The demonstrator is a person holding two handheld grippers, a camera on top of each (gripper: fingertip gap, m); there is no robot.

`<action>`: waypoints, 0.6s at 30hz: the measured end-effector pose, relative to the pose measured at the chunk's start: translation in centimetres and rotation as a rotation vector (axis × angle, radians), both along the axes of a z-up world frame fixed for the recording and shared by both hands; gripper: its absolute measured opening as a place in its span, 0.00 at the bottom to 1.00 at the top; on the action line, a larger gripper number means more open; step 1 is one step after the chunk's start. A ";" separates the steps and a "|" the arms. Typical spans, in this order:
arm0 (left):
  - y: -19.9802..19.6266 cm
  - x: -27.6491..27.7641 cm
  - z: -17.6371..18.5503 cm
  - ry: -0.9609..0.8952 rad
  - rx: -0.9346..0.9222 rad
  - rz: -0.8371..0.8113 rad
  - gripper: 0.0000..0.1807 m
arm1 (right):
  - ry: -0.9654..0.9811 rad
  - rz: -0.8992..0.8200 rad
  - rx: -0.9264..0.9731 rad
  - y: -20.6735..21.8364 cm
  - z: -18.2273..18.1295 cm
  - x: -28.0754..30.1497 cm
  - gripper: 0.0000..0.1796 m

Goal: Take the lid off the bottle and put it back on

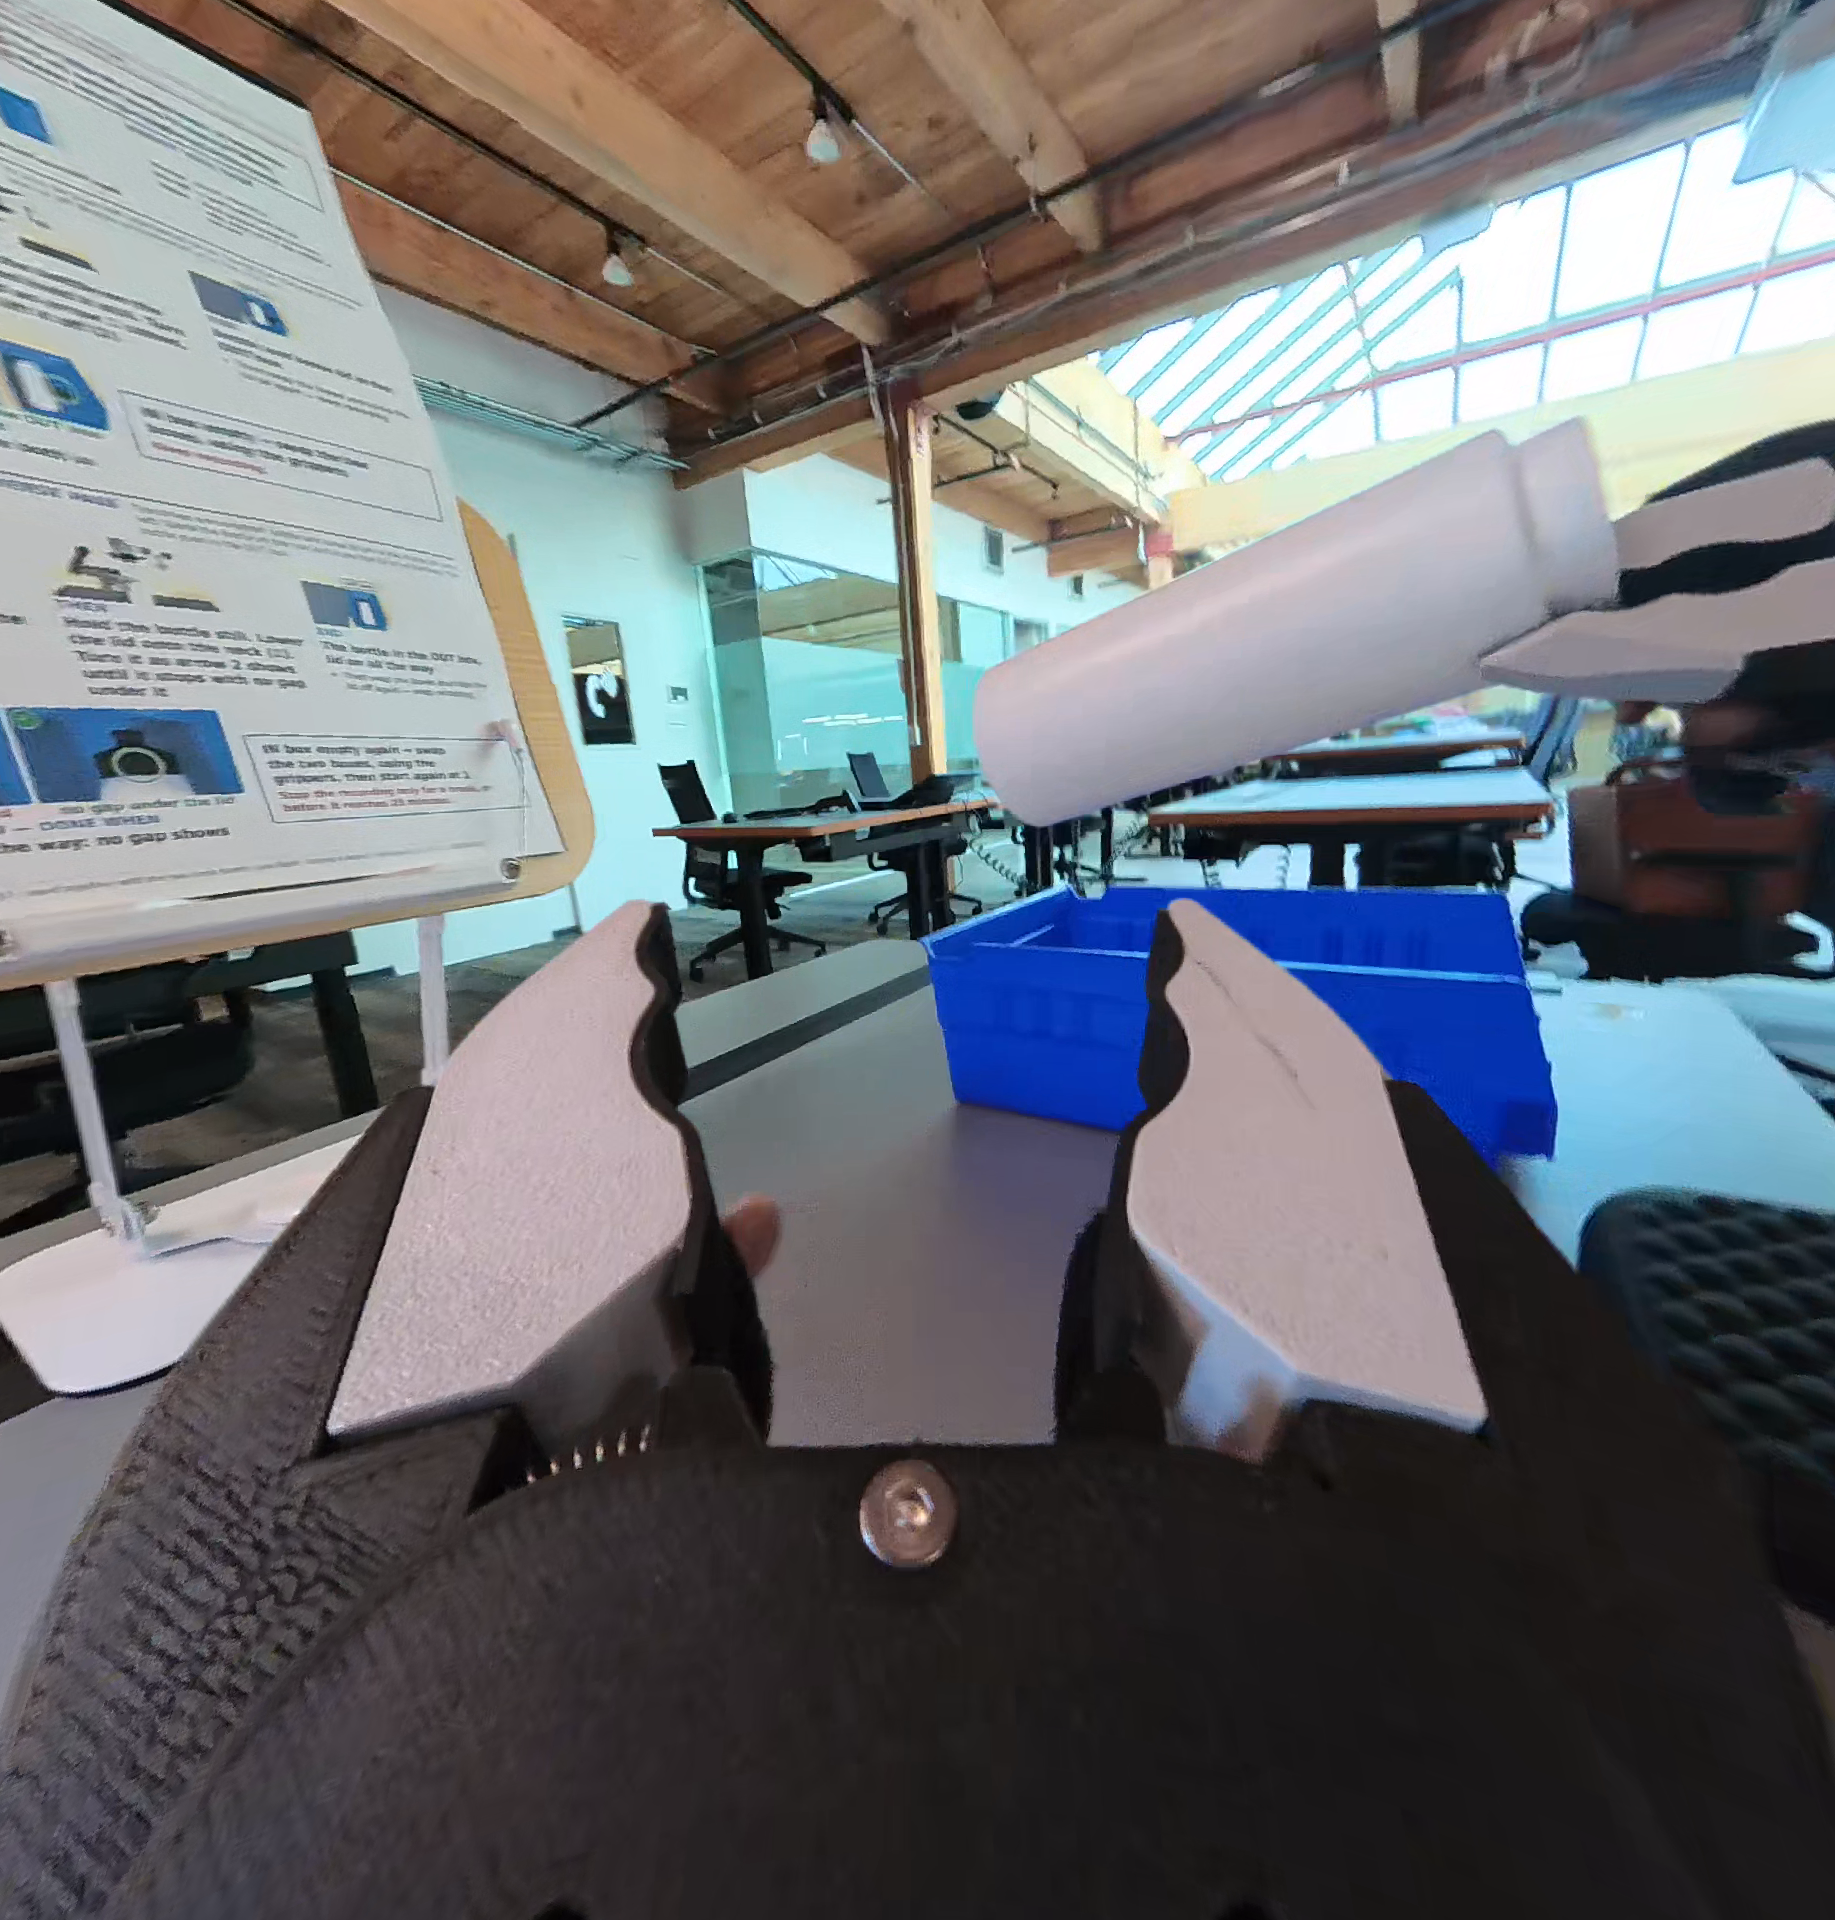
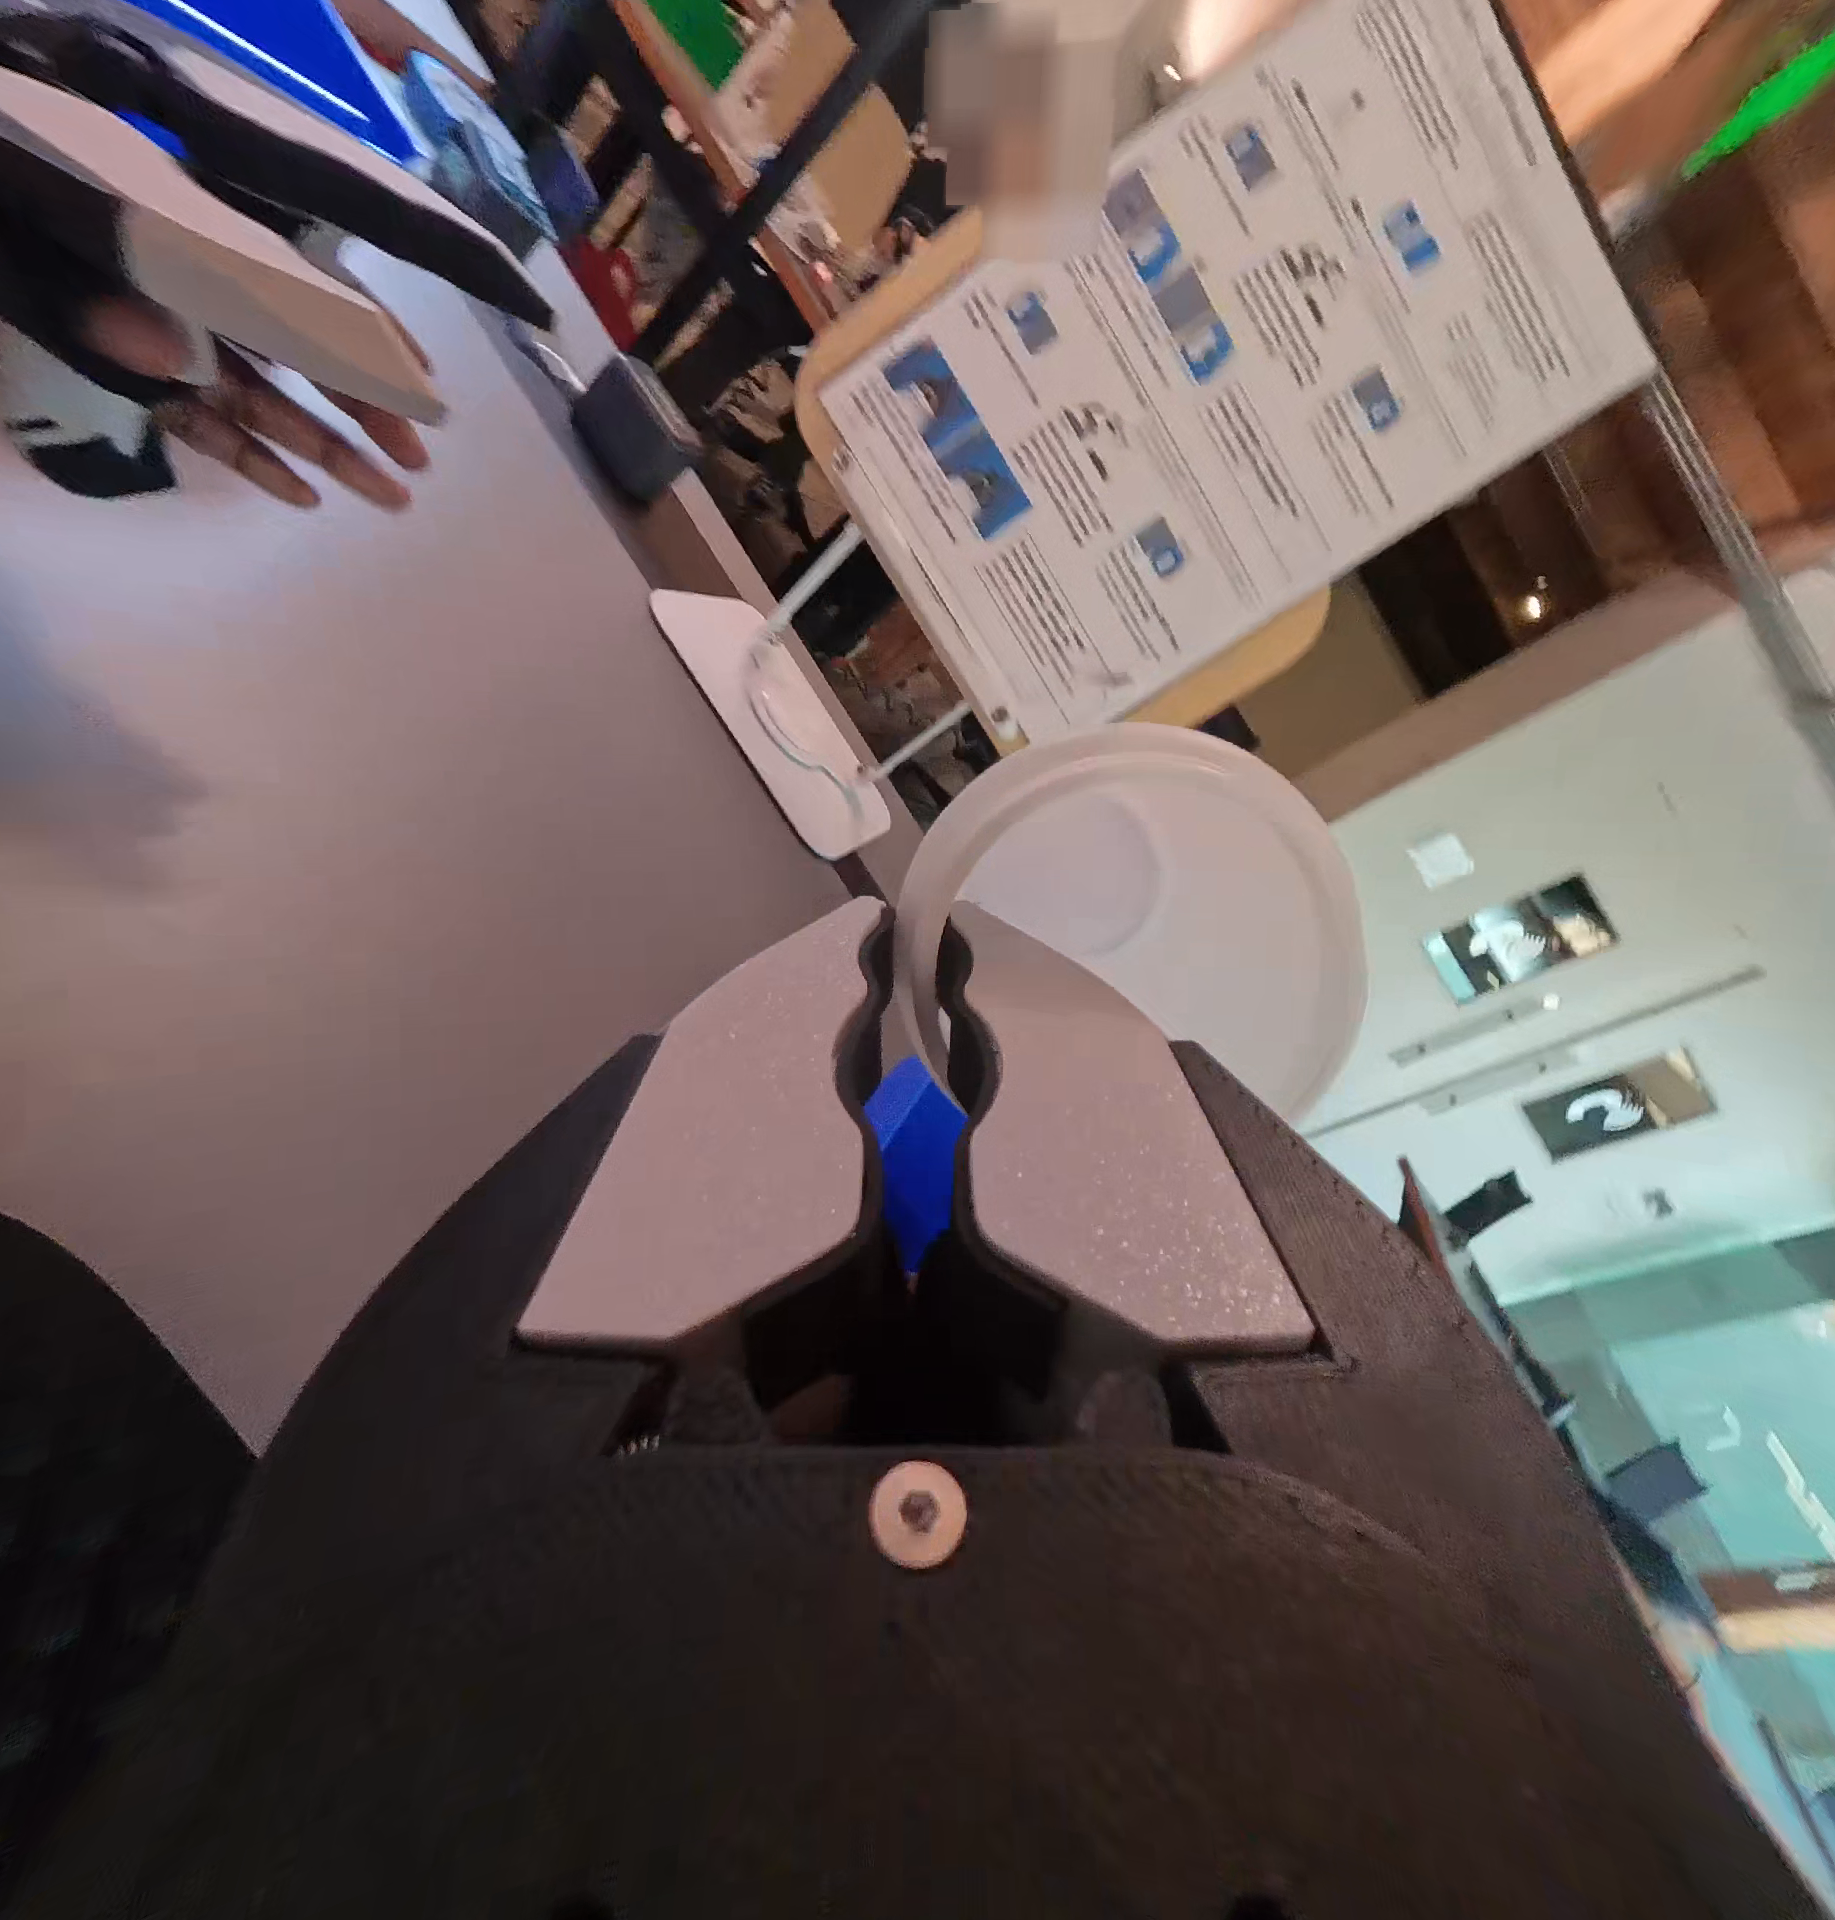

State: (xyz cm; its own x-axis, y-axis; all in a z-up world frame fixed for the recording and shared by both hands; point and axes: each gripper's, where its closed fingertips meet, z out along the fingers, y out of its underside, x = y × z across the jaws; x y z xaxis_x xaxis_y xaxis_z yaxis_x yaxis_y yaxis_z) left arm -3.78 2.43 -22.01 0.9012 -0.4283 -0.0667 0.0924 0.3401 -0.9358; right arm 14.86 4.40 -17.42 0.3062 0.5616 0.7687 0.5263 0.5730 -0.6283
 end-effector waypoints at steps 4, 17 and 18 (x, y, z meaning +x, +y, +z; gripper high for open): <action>0.4 1.0 -1.2 0.123 -0.019 0.019 0.52 | 0.089 -0.068 -0.099 2.7 -2.4 2.5 0.04; -2.9 6.2 -1.8 0.547 -0.010 0.004 0.60 | 0.197 -0.151 -0.441 8.5 -10.2 5.4 0.04; -3.8 6.5 -1.4 0.553 -0.011 -0.001 0.60 | 0.212 -0.161 -0.483 8.9 -10.6 5.6 0.05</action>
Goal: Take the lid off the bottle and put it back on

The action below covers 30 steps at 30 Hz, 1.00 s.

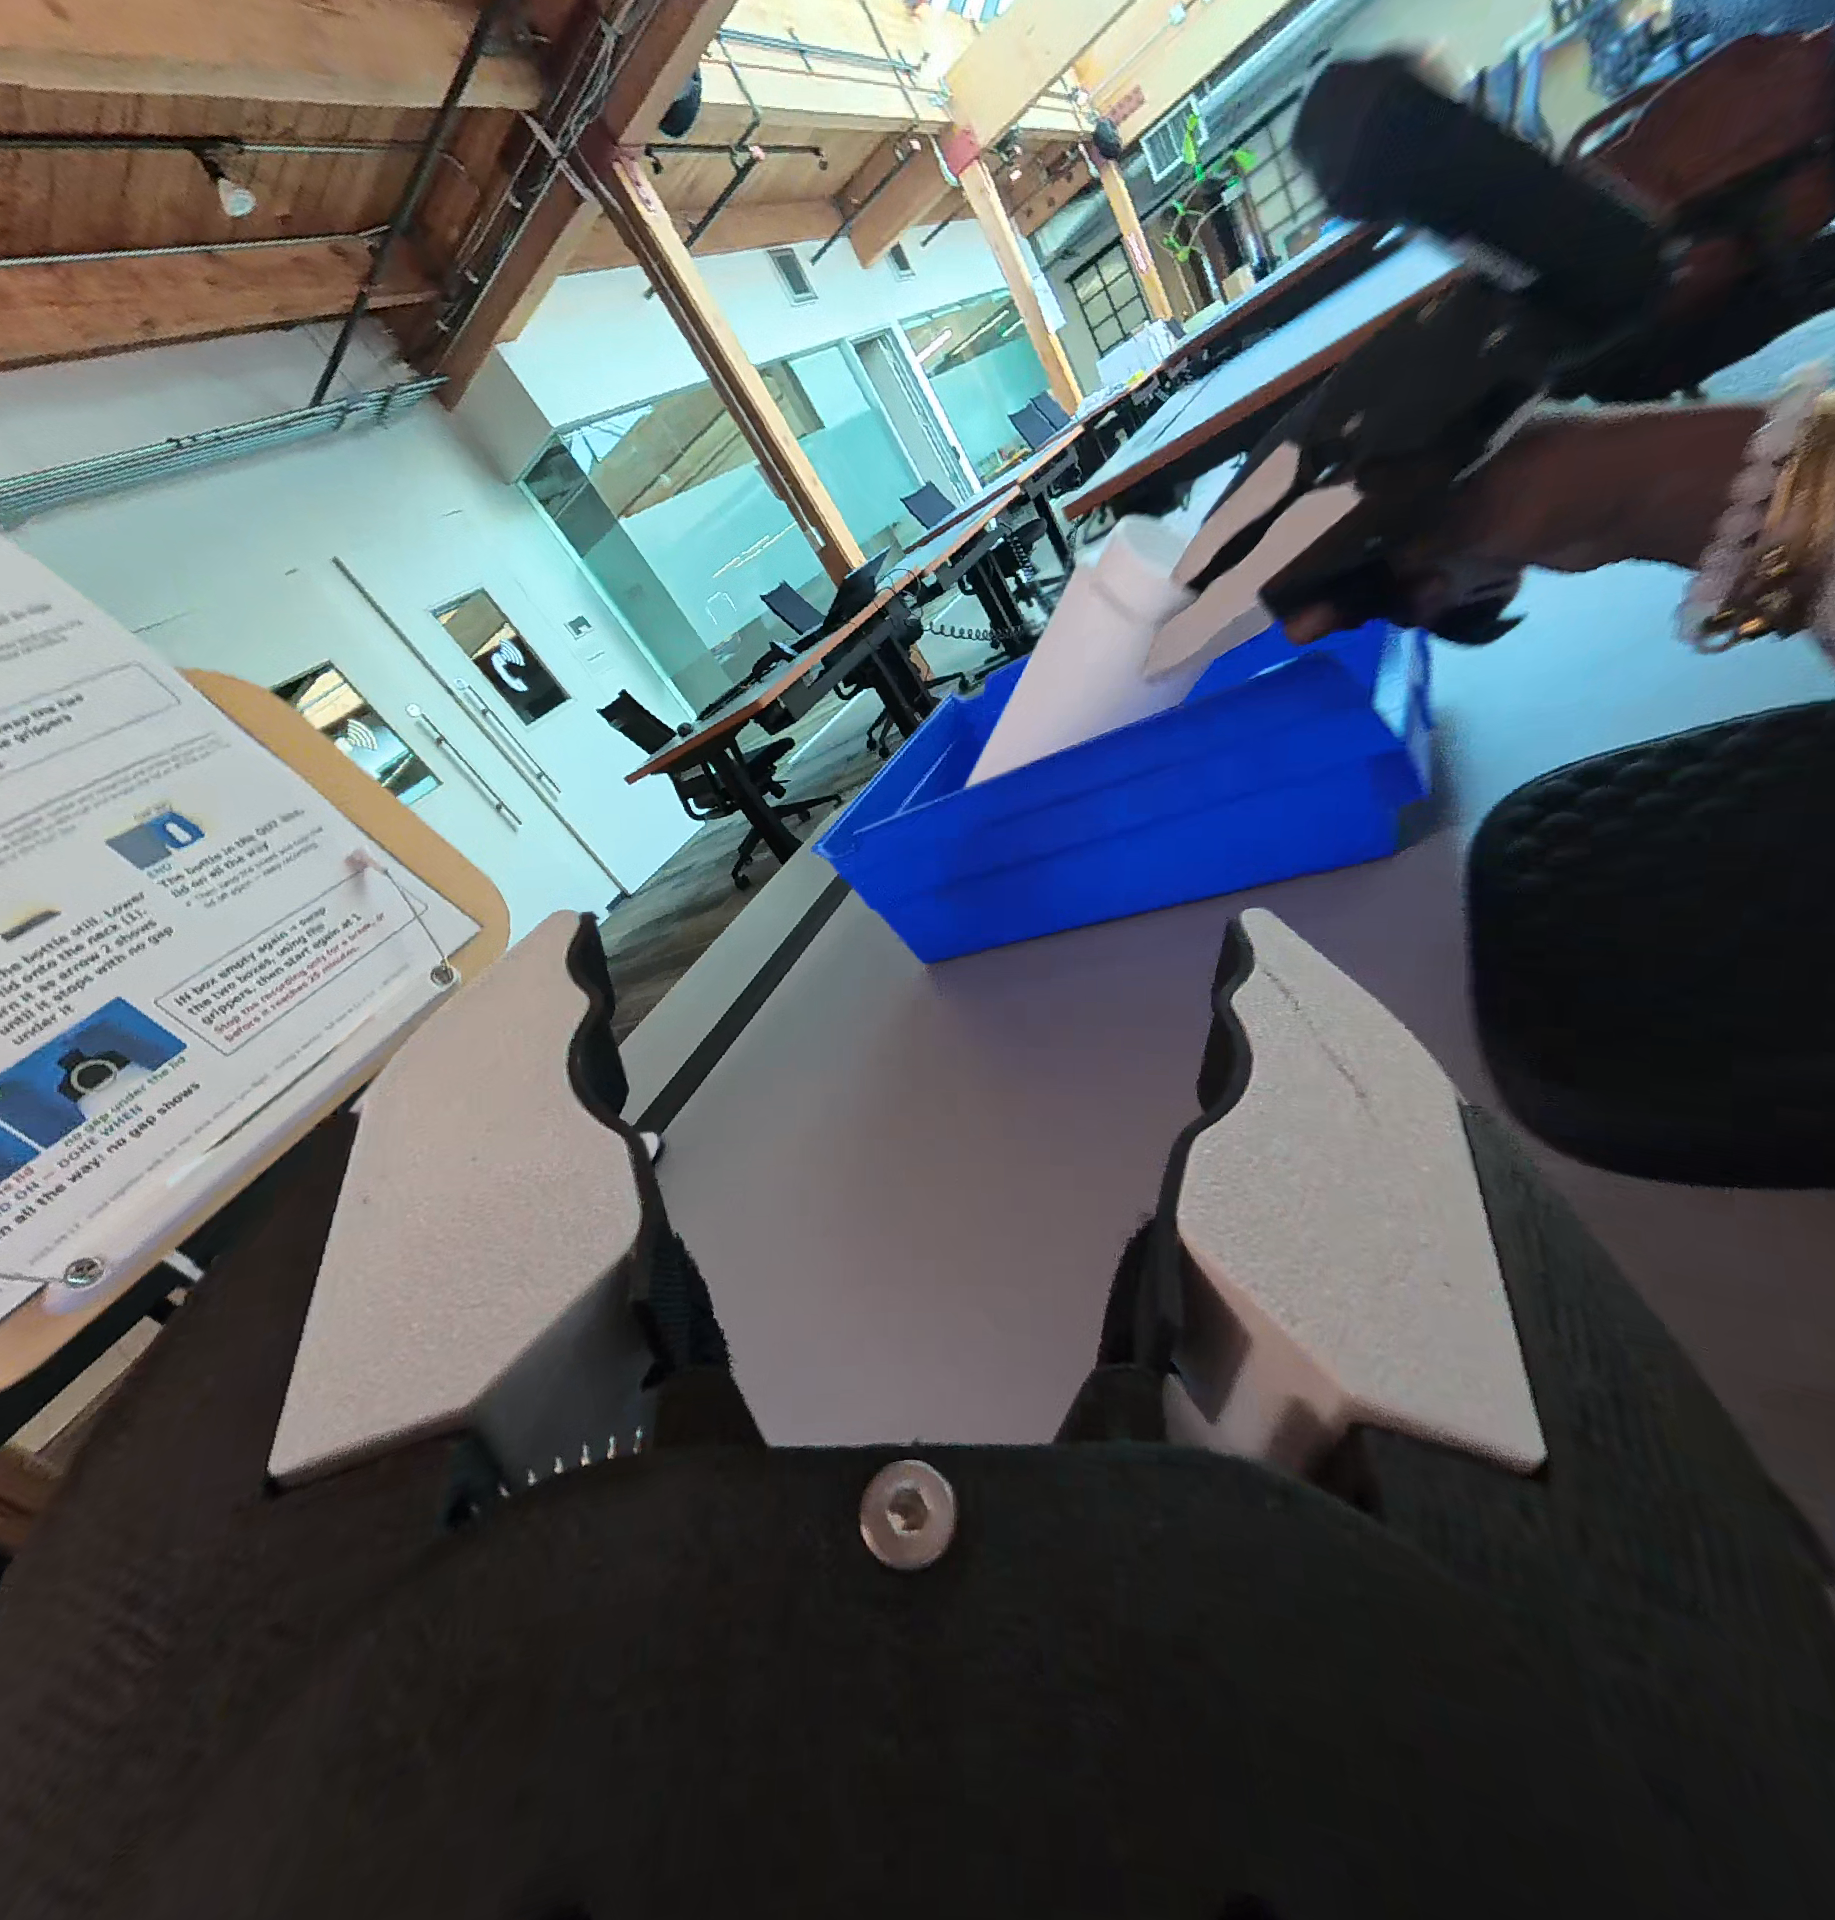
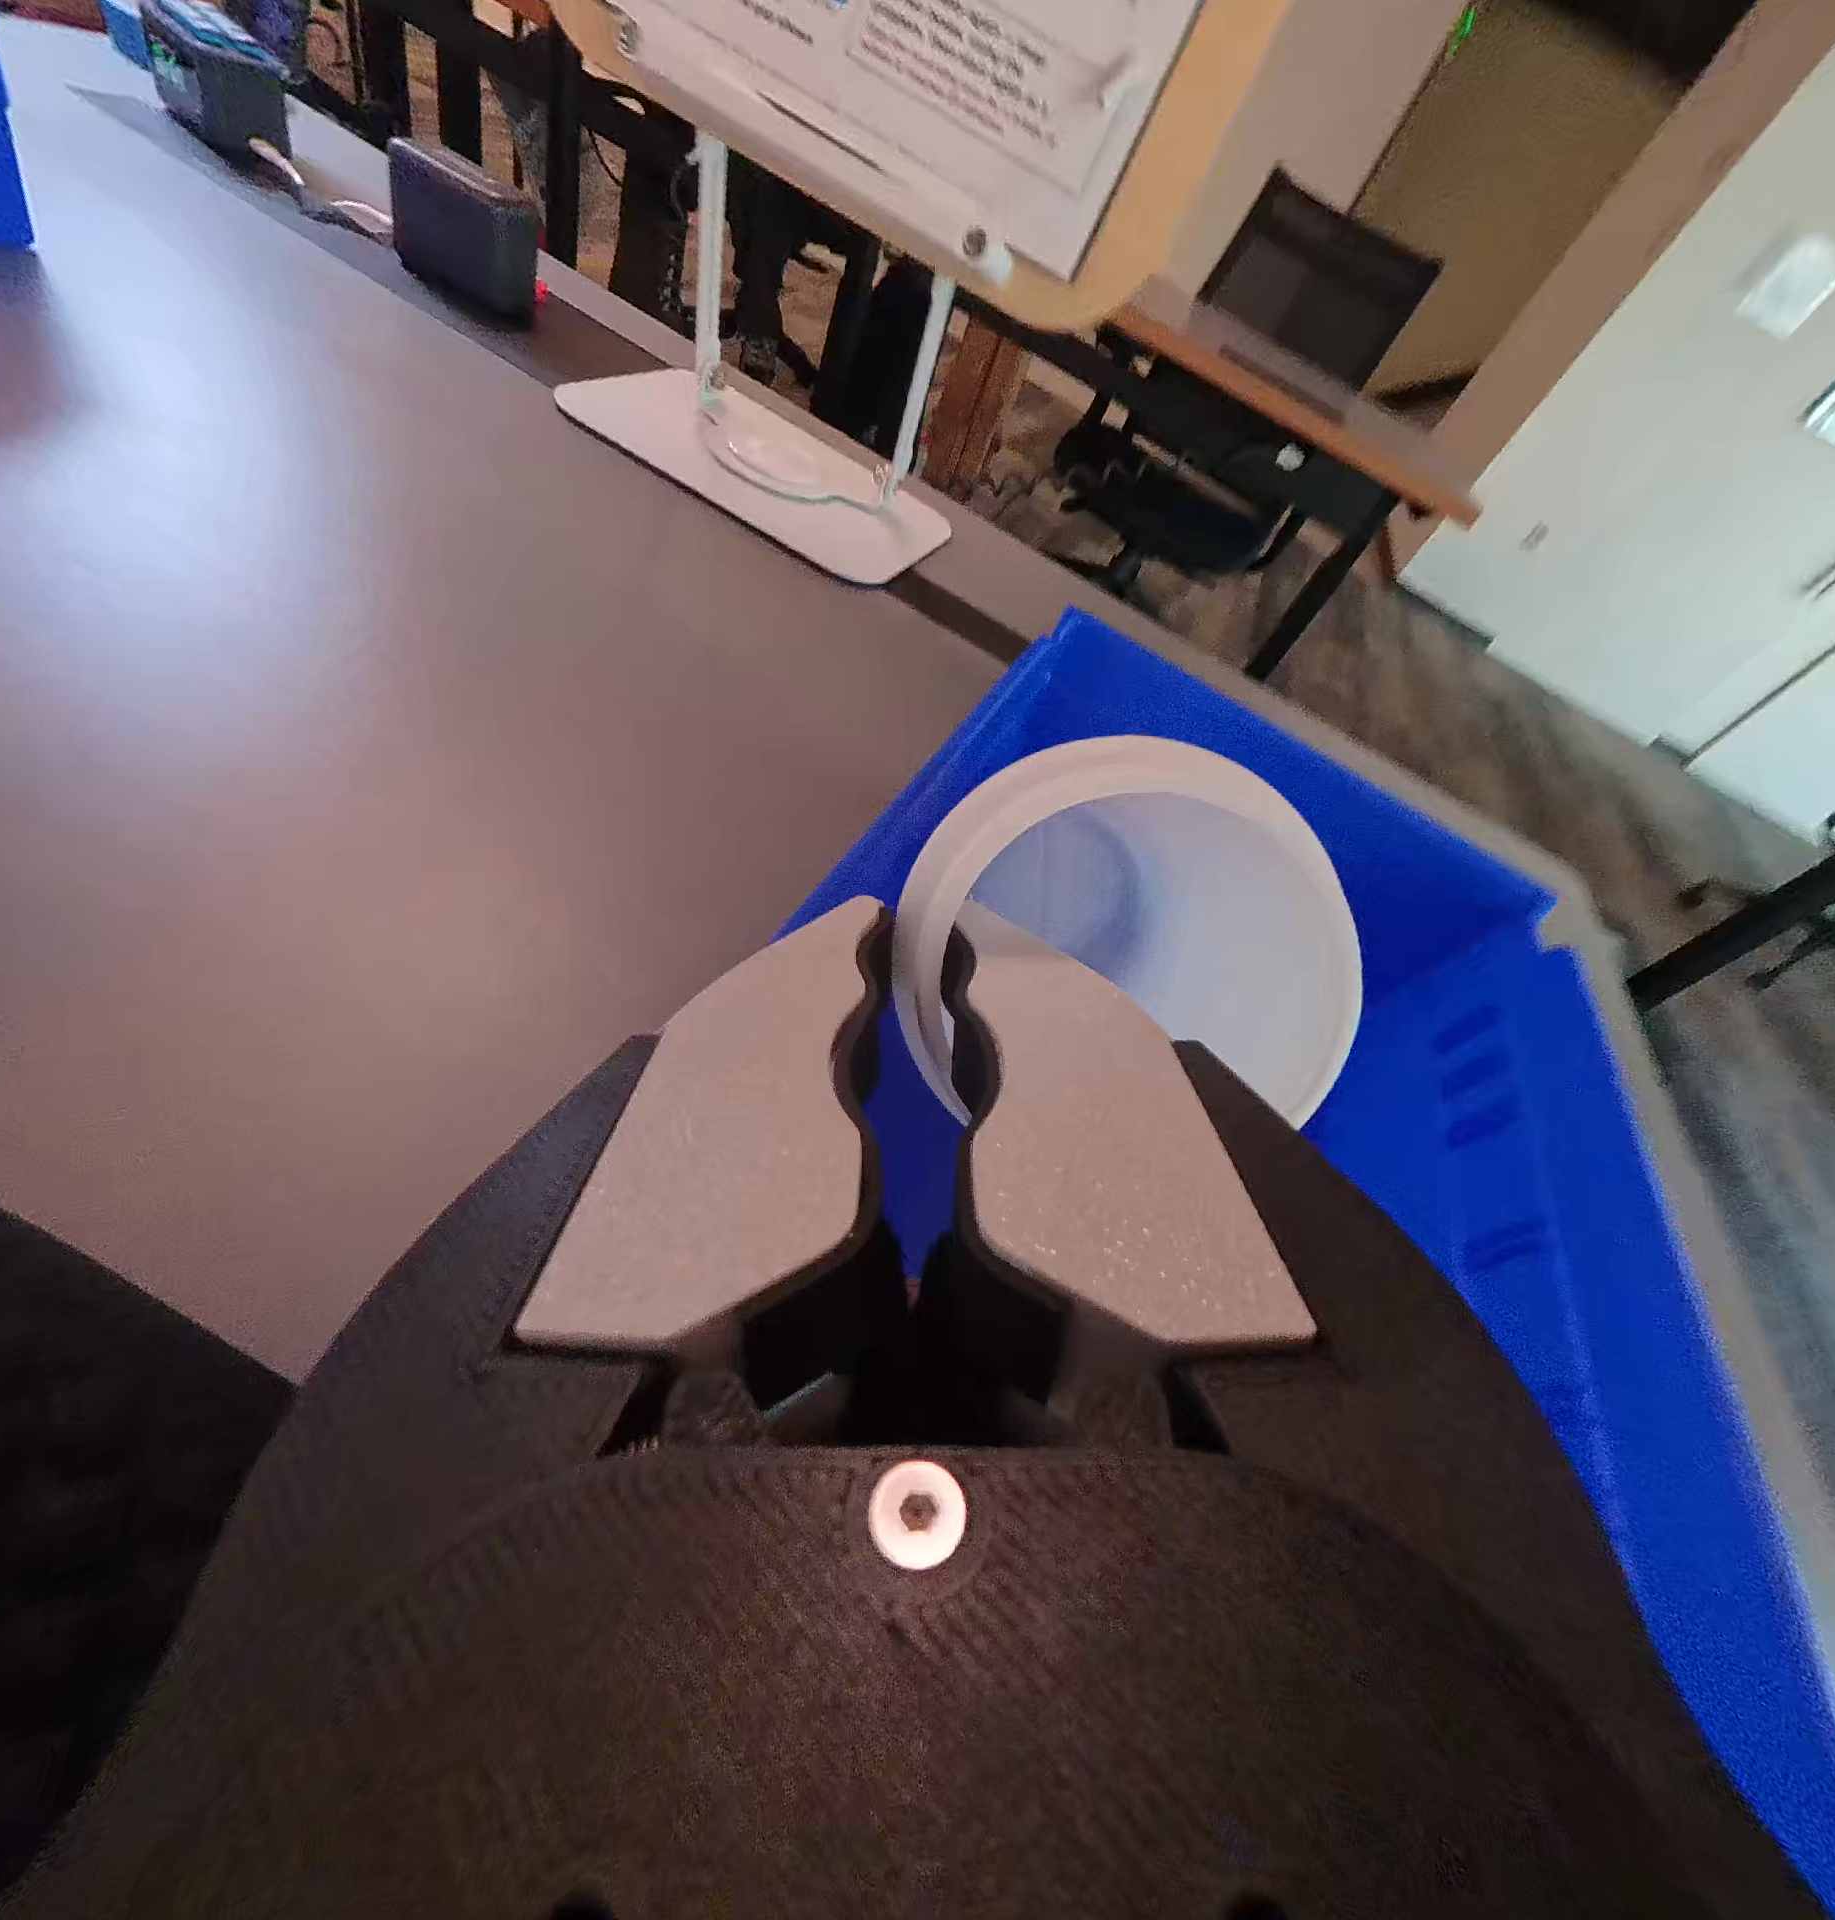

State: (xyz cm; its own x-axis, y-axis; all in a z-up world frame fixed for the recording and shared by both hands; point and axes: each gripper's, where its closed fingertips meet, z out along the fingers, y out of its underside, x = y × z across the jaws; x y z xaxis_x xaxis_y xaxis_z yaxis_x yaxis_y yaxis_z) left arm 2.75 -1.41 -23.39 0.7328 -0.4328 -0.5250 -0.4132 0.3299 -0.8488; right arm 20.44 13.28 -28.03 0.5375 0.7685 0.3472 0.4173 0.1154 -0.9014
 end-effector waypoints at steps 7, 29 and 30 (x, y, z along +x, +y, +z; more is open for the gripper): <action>-7.8 -2.2 3.3 0.071 0.037 0.174 0.58 | 0.057 -0.011 -0.271 -1.4 -1.8 0.5 0.07; -12.7 -22.6 -8.1 -0.040 -0.369 0.987 0.43 | -0.285 -0.046 -0.271 -4.3 -4.7 -0.3 0.11; -12.6 -22.5 -8.2 -0.043 -0.366 0.984 0.42 | -0.315 -0.042 -0.243 -4.2 -4.7 -0.6 0.11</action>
